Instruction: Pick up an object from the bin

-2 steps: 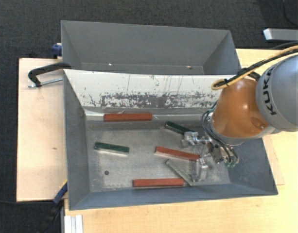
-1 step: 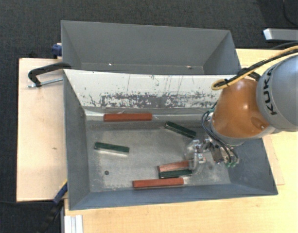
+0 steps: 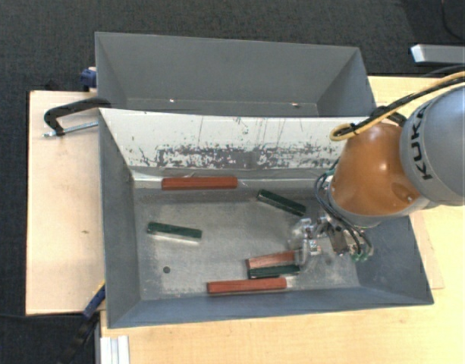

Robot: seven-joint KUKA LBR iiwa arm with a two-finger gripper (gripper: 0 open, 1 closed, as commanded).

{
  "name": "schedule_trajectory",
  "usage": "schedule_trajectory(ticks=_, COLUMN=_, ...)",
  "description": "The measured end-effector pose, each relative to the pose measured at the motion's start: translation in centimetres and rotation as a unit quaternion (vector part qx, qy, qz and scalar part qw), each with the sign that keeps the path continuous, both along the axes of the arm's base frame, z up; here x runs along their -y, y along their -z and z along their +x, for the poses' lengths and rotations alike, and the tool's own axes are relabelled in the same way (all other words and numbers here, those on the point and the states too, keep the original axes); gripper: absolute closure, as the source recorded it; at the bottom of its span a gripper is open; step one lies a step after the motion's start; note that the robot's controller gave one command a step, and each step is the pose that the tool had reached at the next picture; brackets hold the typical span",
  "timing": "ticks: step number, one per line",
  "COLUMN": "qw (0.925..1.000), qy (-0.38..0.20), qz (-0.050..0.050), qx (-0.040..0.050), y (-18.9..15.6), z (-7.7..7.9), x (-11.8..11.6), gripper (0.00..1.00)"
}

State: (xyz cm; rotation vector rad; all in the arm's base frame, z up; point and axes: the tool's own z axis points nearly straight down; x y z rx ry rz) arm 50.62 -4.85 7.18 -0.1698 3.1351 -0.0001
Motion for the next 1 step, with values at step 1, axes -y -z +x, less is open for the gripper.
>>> schedule_trajectory(ticks=1, qw=1.0000, qy=0.009, qz=0.000, qx=0.0017, y=-14.64, z=0.17, x=0.75, gripper=1.00)
